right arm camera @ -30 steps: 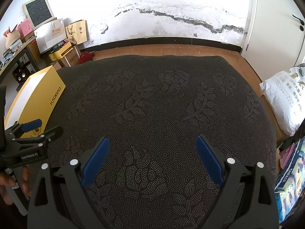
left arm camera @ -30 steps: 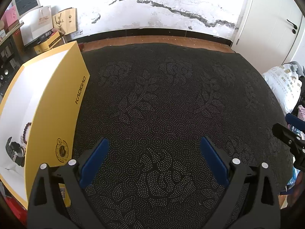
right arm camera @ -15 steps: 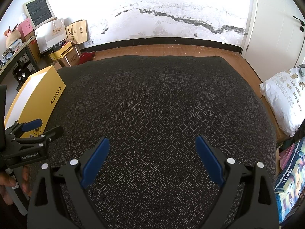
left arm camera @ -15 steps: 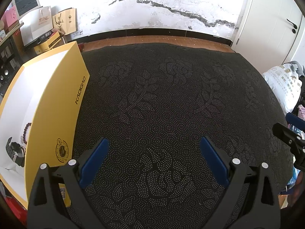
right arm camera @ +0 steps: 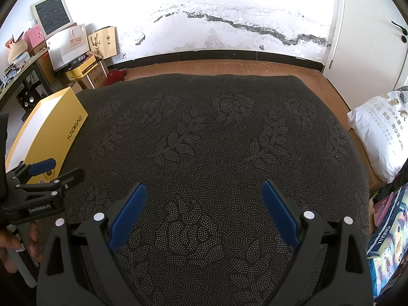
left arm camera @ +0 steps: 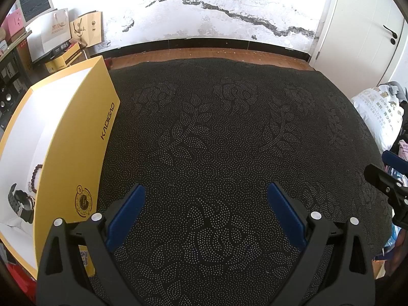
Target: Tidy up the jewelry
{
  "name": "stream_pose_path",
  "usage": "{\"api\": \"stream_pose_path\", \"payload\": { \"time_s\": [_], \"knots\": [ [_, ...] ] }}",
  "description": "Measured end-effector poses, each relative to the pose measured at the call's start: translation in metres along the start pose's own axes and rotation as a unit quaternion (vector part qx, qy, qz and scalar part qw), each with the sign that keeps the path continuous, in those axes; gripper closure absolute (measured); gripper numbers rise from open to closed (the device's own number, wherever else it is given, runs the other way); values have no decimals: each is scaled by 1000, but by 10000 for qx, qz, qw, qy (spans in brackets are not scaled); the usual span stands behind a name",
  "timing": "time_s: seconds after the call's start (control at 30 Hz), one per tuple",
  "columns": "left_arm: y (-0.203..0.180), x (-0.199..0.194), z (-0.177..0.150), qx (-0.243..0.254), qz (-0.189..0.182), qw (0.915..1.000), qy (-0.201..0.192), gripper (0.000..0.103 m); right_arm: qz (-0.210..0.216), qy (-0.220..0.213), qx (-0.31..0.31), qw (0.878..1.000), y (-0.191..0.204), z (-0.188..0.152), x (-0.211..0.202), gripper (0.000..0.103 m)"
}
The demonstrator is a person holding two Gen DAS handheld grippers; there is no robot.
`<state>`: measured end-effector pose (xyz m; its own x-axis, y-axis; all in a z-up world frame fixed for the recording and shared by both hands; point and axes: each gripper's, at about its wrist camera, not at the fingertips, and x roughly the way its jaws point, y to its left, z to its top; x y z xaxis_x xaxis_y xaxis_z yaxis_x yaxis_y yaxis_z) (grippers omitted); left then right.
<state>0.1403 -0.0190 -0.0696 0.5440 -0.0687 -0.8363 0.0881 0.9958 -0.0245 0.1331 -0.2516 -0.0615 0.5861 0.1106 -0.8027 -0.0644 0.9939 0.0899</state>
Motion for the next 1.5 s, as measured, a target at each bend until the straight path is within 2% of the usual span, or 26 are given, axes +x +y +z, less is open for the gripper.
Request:
{"api": "stream_pose_path", "payload": {
  "time_s": [0.97, 1.07, 1.5],
  "knots": [
    [-1, -4, -1, 8, -62, 10000, -30, 9, -4, -3, -16, 10000, 1, 0, -1, 14],
    [-1, -3, -2, 3, -68, 10000, 19, 6, -1, -11, -24, 10000, 1, 0, -1, 14],
    [0, -1, 1, -14, -86, 9999, 94, 6, -5, 1, -55, 10000, 1, 0, 0, 14]
  ]
}}
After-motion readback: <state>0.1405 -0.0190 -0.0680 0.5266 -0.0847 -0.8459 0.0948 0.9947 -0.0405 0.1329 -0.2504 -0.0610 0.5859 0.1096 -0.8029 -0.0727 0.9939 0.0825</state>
